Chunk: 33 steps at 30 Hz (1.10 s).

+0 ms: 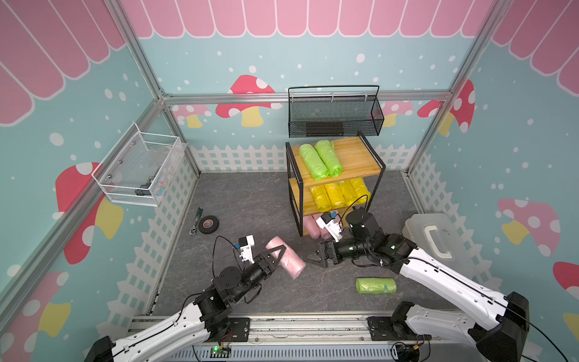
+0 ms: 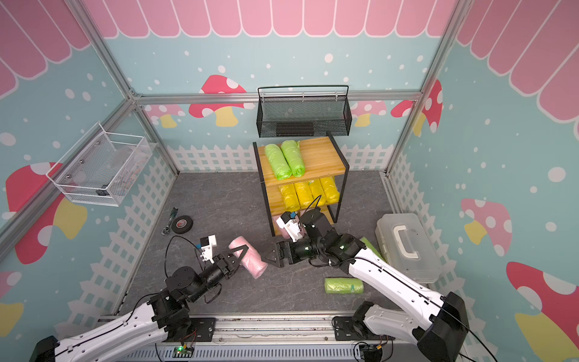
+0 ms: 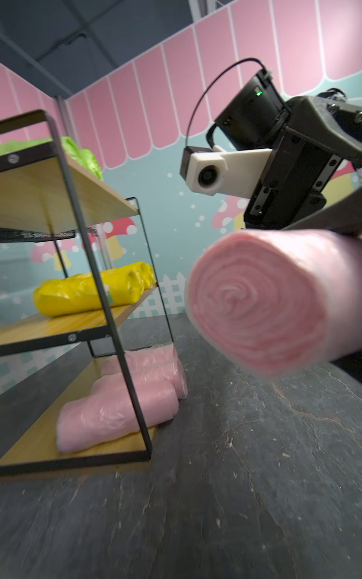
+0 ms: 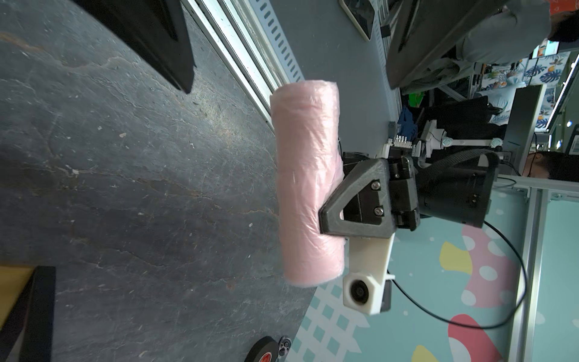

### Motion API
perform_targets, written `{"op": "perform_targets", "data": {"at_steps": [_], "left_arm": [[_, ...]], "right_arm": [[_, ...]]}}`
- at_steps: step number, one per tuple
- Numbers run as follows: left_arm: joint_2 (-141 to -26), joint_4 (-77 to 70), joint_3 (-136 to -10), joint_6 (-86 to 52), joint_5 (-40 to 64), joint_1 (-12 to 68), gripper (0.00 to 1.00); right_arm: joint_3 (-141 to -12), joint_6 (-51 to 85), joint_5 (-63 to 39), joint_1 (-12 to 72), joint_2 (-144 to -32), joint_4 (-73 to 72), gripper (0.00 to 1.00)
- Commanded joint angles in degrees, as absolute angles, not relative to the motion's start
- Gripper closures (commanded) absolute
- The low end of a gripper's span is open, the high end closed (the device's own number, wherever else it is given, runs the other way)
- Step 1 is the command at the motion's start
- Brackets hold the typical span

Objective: Sort the rolls of trash bags by color and place them on the shelf
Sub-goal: Pick up the roll of trash bags from the center of the board.

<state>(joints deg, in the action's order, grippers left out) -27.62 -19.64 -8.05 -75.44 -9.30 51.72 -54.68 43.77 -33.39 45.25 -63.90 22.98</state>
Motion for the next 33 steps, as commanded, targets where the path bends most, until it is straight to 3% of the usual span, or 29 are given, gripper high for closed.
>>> {"op": "perform_targets", "data": {"at_steps": [1,9,25,33], "left_arm": [[-22.36,-21.96,-7.54,-82.2,-16.9,51.5,1.0],[-14.5,-18.1,-4.75,-85.12,-21.26,51.5,1.0],[-15.03,-17.57,-4.74,-85.35,-21.28,51.5,1.0],[-14.59,-16.87,-4.75,-85.36,-21.56,51.55,1.0]], "right_arm": [[-51.38,50.8,-31.05,45.31,-63.01,14.95,0.01],[-49.73,57.75,-29.09,49.08,-66.57,5.85,0.01],[-53.18,62.97,-25.72,55.66,-74.13,-1.62,0.02],[-53.23,64.34,-23.19,58.05,-76.19,-3.81,0.11]]}}
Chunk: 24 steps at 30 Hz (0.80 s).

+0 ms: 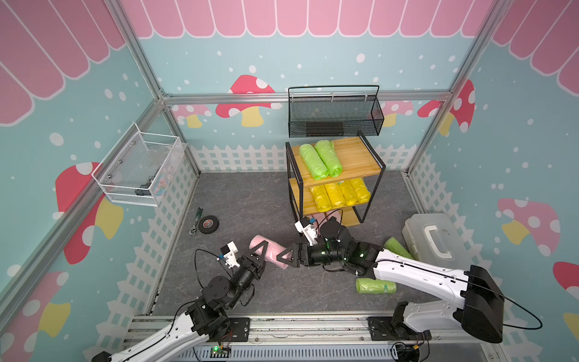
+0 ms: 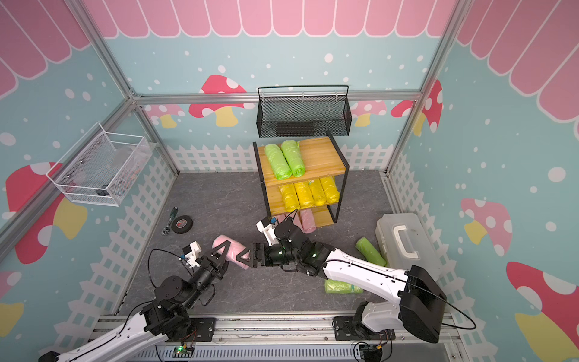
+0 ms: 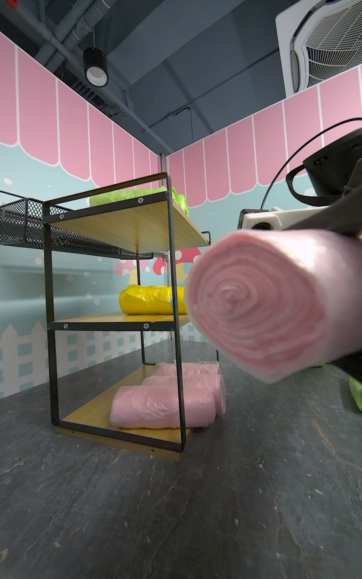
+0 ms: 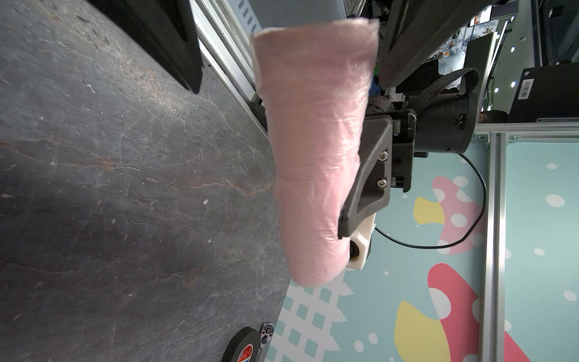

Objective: Sort the rolls of trash bags by color and place them on the shelf
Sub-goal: Pick up the roll of trash bags from the center of the board.

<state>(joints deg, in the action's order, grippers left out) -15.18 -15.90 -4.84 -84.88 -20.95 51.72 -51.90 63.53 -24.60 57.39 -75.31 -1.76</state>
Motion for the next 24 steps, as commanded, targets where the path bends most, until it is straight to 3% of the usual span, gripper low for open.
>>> {"op": "perform_targets", "data": {"at_steps": [1,11,21,22,23,24], "left_arm": [[-14.65,-16.89,-4.77,-85.34,-21.62,51.5,1.0],[-14.76,-17.01,-4.83,-85.08,-21.54,51.5,1.0],[-15.05,-16.56,-4.81,-84.99,-21.65,51.55,1.0],[-15.05,-16.44,-4.75,-84.99,-21.74,51.49,0.95],[-15.03,-15.91,-4.67,-85.11,-21.79,51.5,0.79],[-14.8,-14.49,-4.74,-85.61,-22.03,51.51,0.55]], "right_arm": [[-53.25,64.42,-23.03,58.26,-76.33,-4.31,0.13],[-53.83,66.23,-24.13,58.62,-79.2,-8.24,0.33],[-52.52,67.75,-23.96,58.62,-80.1,-10.9,0.78],[-51.99,67.59,-23.51,58.67,-79.86,-10.85,0.84],[-51.38,67.42,-22.89,58.61,-79.55,-11.05,0.89],[-50.56,67.24,-22.18,58.54,-79.22,-11.24,0.96]]}}
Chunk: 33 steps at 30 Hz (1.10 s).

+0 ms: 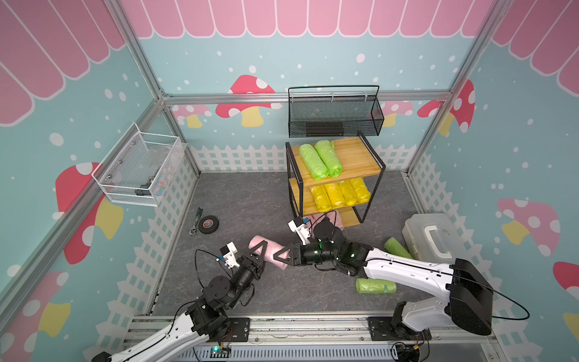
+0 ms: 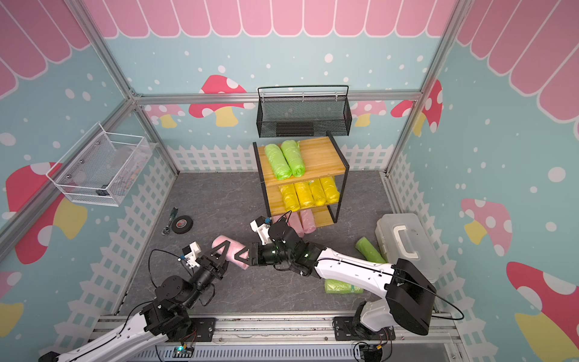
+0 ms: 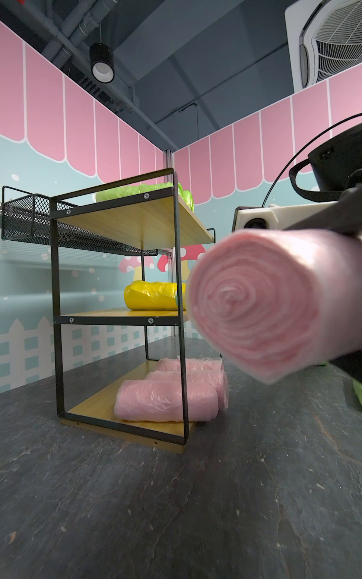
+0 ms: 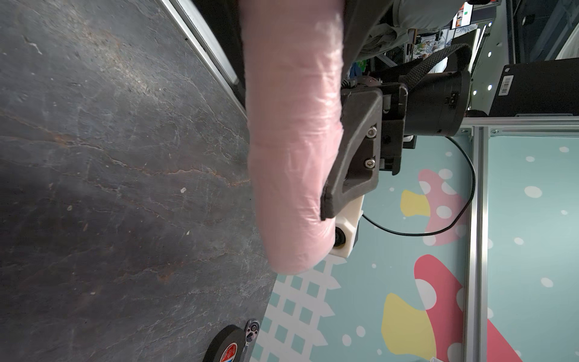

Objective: Sort the rolls of trash bags by color and place them on the shelf
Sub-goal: Pick up the roll of trash bags from the center of the board, then place the roll of trash bags on the shelf.

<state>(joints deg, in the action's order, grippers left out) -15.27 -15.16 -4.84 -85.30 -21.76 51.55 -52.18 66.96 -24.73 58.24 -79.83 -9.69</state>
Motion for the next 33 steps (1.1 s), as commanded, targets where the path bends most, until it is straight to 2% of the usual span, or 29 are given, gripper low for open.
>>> {"op": "perform_targets", "data": {"at_steps": [1,2,3,6,14,18,26,33], "left_arm": [[-14.51,-12.76,-4.75,-86.23,-22.38,51.5,0.34],[-14.2,-11.56,-4.67,-86.47,-22.59,51.5,0.21],[-13.84,-10.26,-4.45,-86.48,-22.67,51.5,0.15],[-11.61,-6.58,-3.97,-86.57,-23.0,51.5,0.1],[-1.45,9.74,-5.71,-85.69,-25.67,51.5,0.09],[-2.7,10.03,-5.71,-86.26,-25.55,51.5,0.09],[-4.69,9.84,-6.34,-86.12,-24.94,51.5,0.09],[-4.55,9.93,-5.54,-87.01,-24.57,51.5,0.09]], "right_arm": [[-49.39,66.84,-21.3,58.44,-78.74,-11.25,1.0],[-48.46,66.72,-20.67,58.21,-78.26,-11.41,1.0],[-47.21,66.6,-20.14,57.74,-77.79,-11.87,1.0],[-42.82,67.08,-20.13,54.98,-75.7,-14.11,1.0],[-30.87,66.05,-21.0,41.14,-63.9,-14.08,1.0],[-27.06,61.97,-18.72,34.95,-60.05,-14.06,1.0],[-21.93,62.93,-20.87,24.85,-63.71,-24.66,1.0],[-20.93,65.79,-20.85,19.36,-68.87,-35.38,1.0]]}}
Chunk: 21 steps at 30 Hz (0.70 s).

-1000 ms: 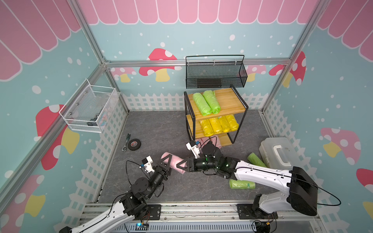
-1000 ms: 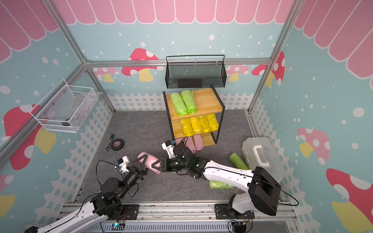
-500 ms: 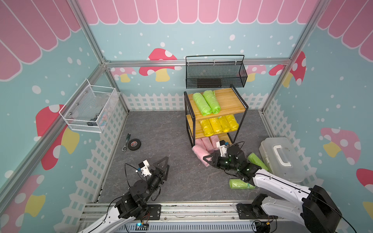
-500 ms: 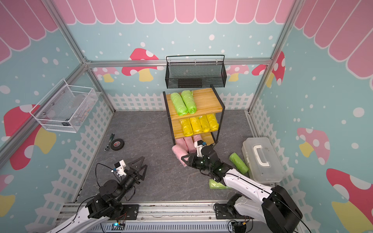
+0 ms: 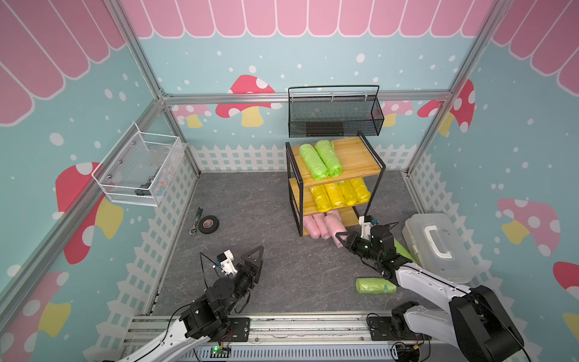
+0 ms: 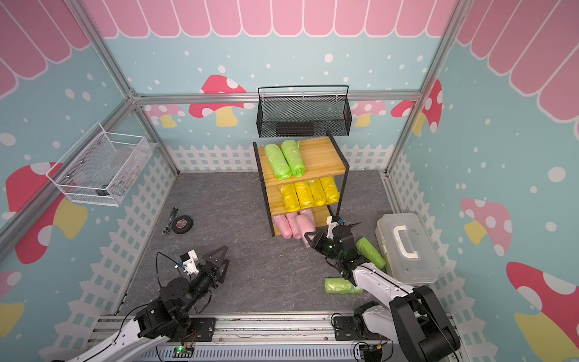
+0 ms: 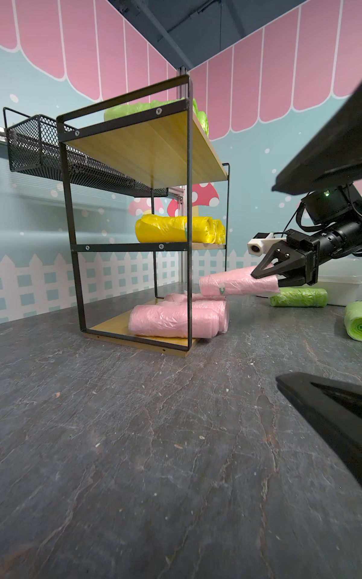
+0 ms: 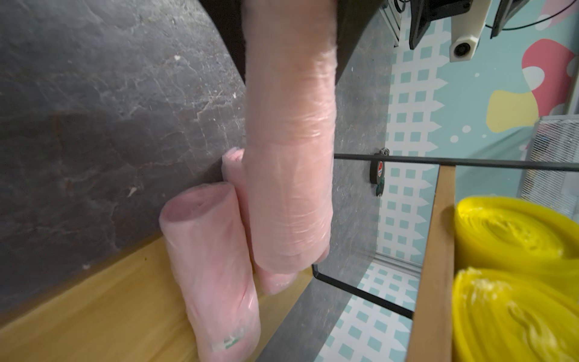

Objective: Sort the rolls of trash bags by color and place them on the shelf
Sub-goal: Place the roll of trash bags on the shelf.

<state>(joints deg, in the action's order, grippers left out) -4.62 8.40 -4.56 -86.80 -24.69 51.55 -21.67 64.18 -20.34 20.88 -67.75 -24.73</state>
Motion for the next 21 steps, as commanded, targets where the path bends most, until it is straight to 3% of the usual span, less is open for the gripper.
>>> {"op": "perform_targets", "data": {"at_steps": [1,7,15,21], "left_arm": [[-4.57,9.93,-5.46,-87.08,-24.44,51.5,0.09],[-4.58,9.93,-5.28,-87.49,-24.38,51.5,0.09],[-4.5,9.93,-4.94,-87.8,-23.91,51.5,0.09],[-4.22,9.92,-4.66,-87.99,-23.95,51.48,0.09]], "right_arm": [[-20.39,66.8,-20.77,18.76,-69.6,-37.9,1.0],[-19.23,71.0,-20.77,14.69,-76.19,-49.26,1.0],[-21.18,78.31,-23.96,10.08,-93.1,-68.27,1.0],[-23.22,78.51,-23.86,8.65,-99.78,-68.99,1.0]]}}
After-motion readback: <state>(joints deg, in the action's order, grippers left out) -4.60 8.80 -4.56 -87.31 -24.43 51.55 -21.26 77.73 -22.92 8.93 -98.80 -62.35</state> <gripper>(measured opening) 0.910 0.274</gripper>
